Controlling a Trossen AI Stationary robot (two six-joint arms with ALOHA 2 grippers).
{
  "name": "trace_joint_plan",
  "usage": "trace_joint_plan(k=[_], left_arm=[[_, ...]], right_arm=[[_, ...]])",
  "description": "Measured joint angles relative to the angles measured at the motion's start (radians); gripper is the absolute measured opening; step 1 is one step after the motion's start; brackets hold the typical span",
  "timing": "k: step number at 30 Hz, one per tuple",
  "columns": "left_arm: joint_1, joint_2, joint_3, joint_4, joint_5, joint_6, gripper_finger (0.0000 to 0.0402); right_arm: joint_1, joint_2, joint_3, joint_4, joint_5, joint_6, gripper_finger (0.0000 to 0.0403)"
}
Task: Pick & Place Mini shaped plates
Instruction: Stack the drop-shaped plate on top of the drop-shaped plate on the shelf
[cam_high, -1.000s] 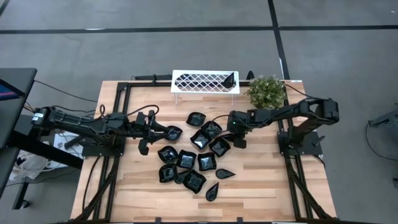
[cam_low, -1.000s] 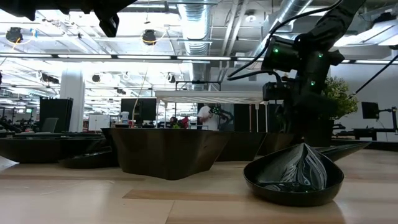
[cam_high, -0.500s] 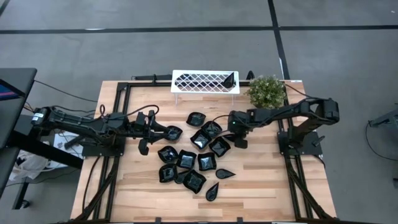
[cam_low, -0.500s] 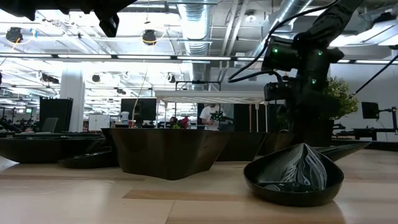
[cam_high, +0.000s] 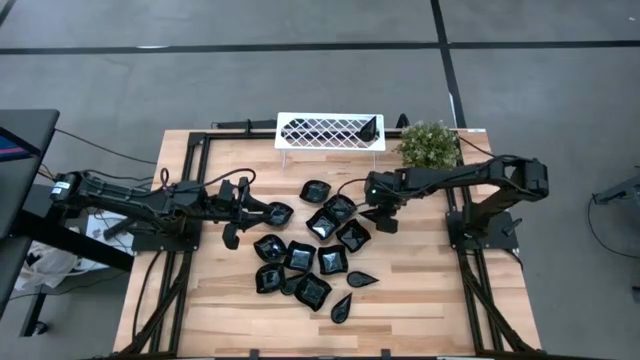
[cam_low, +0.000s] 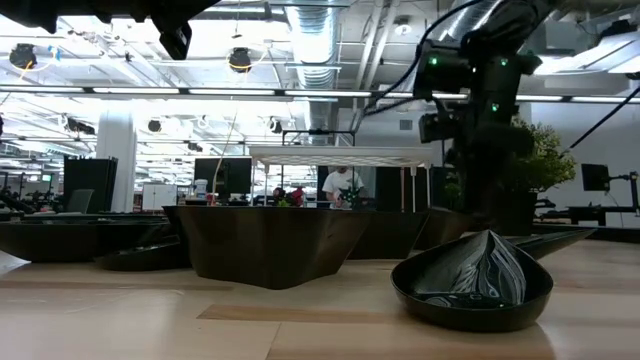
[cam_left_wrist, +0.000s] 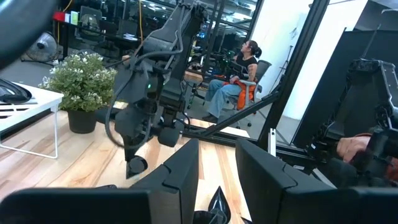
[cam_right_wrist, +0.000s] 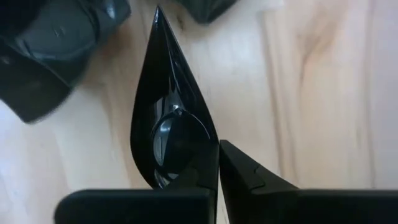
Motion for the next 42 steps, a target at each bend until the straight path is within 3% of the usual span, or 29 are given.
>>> trace_joint_plan(k=[10, 19, 30, 42], left_arm=[[-0.001, 0.000, 0.000, 0.000, 0.000, 0.000, 0.0108], [-0.001, 0.000, 0.000, 0.000, 0.000, 0.000, 0.0108], [0.000, 0.000, 0.000, 0.003, 0.000, 0.002, 0.0108], [0.000, 0.000, 0.000, 0.003, 0.000, 0.003, 0.0108]], right_arm=[[-0.014, -0.283, 0.000, -0.016, 0.007, 0.096, 0.0001], [-0.039, -0.462, 0.000, 0.219, 0.250, 0.277, 0.0001], [-0.210, -0.401, 0.000, 0.543, 0.328, 0.362, 0.0008], [-0.331, -0.240, 0.000, 0.593, 0.341, 0.446, 0.0012]])
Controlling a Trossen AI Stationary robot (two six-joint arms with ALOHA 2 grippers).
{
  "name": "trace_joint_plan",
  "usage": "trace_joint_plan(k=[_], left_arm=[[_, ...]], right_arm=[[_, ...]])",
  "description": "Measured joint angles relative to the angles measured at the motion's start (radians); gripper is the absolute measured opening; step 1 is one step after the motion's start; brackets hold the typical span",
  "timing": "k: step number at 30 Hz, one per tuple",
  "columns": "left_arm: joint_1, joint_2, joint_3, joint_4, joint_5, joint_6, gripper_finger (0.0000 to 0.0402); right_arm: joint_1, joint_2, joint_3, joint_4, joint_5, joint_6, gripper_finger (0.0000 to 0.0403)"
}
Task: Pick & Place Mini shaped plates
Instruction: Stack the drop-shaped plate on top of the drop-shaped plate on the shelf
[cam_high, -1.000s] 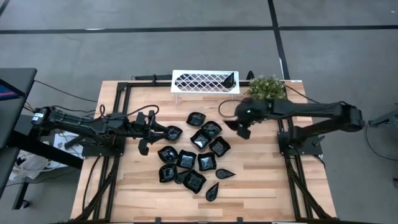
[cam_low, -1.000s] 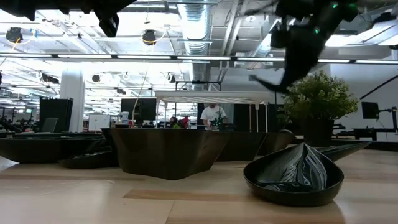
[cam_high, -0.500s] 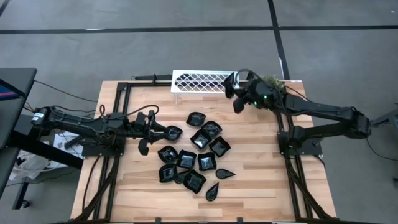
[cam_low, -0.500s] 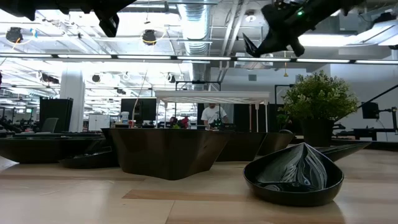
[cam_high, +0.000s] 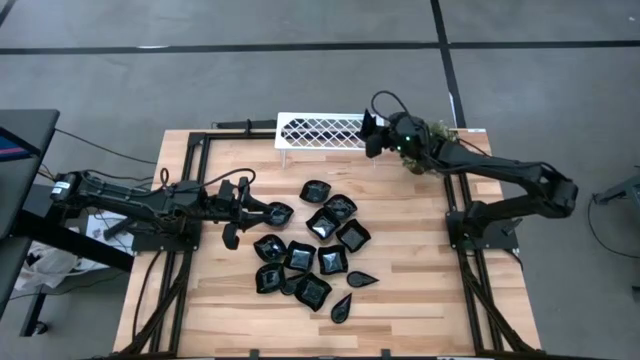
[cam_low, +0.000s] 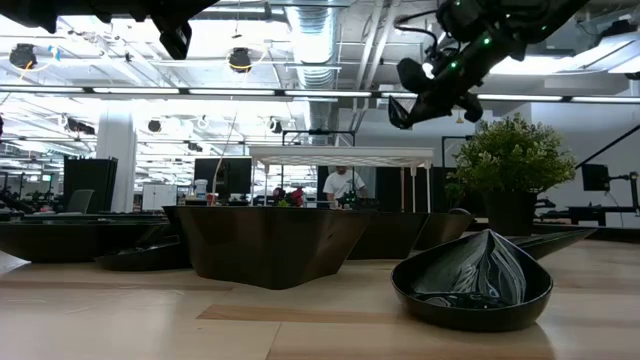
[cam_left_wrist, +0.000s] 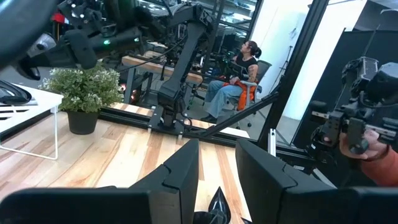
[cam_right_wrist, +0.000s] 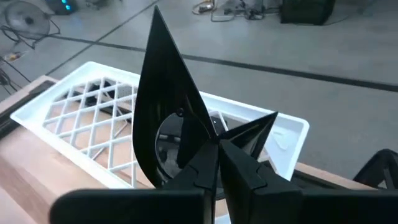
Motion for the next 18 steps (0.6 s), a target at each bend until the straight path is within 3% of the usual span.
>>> trace_joint_plan(k=[11, 18], left_arm=[[0.000, 0.000, 0.000, -0.002, 0.000, -0.002, 0.0108], [0.000, 0.000, 0.000, -0.002, 0.000, -0.008, 0.0108]], right_arm=[[0.001, 0.019, 0.000, -0.040, 0.004, 0.052, 0.0012], [0.012, 0.019, 0.000, -0.050, 0.094, 0.133, 0.0012]])
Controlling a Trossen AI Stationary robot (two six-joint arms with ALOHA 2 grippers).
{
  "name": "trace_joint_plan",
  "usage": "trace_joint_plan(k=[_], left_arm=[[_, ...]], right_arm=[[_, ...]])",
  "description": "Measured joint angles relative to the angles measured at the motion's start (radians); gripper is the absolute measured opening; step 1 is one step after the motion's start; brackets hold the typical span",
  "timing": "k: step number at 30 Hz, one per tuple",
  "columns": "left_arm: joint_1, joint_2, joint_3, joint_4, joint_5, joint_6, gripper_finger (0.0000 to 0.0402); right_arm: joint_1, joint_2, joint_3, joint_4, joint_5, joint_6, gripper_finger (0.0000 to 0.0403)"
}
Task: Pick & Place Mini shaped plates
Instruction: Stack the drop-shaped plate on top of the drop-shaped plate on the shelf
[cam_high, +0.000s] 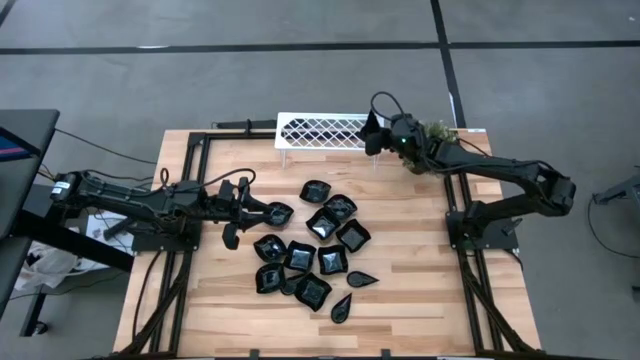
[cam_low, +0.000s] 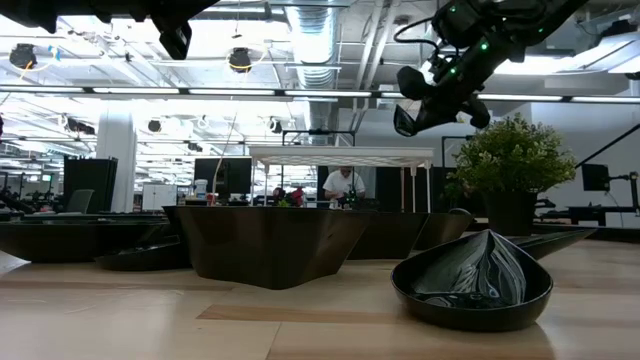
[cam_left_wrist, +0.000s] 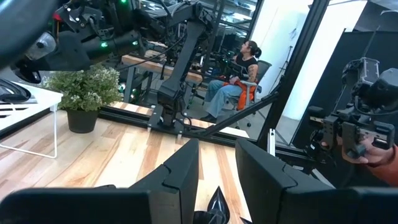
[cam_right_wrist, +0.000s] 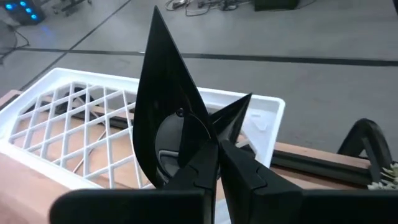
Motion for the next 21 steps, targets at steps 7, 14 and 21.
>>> trace_joint_plan(k=[7, 14, 21], left_arm=[[0.000, 0.000, 0.000, 0.000, 0.000, 0.000, 0.0108], [-0.008, 0.000, 0.000, 0.015, 0.001, 0.049, 0.0108], [-0.008, -0.011, 0.000, 0.036, 0.000, 0.174, 0.0108]], right_arm=[[0.012, 0.000, 0.000, 0.000, 0.011, -0.007, 0.0012], [0.013, 0.000, 0.000, 0.000, 0.011, 0.012, 0.0012], [0.013, 0.000, 0.000, 0.000, 0.072, 0.145, 0.0012]])
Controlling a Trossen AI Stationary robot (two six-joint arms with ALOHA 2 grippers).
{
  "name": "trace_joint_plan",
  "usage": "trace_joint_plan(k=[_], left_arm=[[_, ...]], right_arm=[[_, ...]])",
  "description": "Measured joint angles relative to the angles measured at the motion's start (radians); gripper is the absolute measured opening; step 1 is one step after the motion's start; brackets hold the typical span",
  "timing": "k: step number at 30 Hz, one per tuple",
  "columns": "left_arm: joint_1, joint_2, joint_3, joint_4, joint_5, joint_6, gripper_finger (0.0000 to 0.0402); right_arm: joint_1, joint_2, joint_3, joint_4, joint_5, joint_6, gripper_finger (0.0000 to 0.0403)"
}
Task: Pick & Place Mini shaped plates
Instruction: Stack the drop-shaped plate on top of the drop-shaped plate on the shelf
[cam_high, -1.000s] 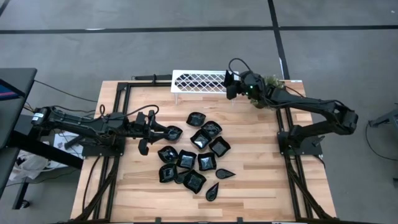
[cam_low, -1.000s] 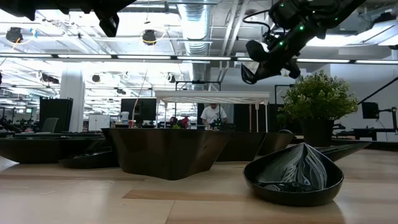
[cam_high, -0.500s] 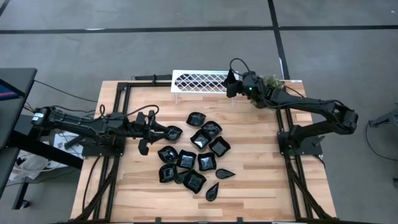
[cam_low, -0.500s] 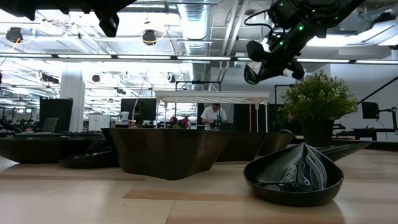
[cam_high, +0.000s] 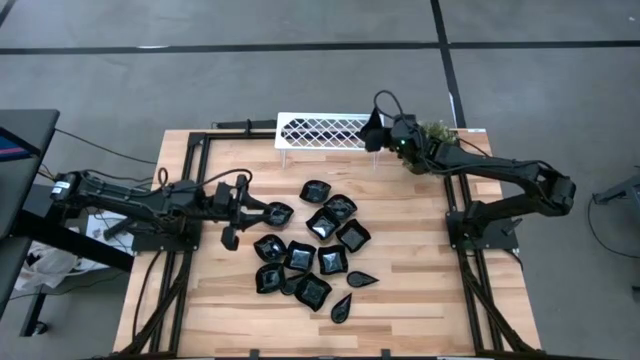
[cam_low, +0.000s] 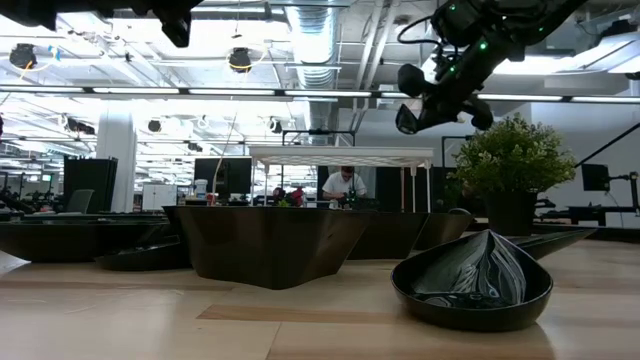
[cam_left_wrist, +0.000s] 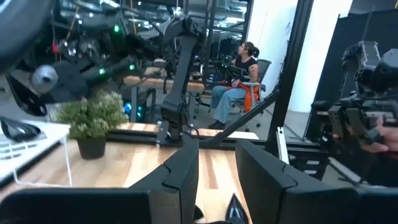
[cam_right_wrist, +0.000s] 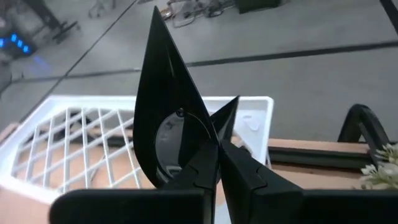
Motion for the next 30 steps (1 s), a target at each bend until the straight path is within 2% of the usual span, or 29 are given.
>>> trace_joint_plan(k=[6, 15, 30], left_arm=[[0.000, -0.049, 0.000, 0.010, 0.000, 0.093, 0.0108], [0.000, -0.107, 0.000, 0.010, 0.000, 0.130, 0.0108], [0.000, -0.108, 0.000, 0.008, 0.000, 0.130, 0.0108]], right_arm=[[0.005, 0.035, 0.000, 0.014, 0.019, 0.087, 0.0012], [0.021, 0.146, 0.000, 0.086, 0.017, 0.090, 0.0012], [0.039, 0.138, 0.000, 0.072, 0.052, 0.107, 0.0012]])
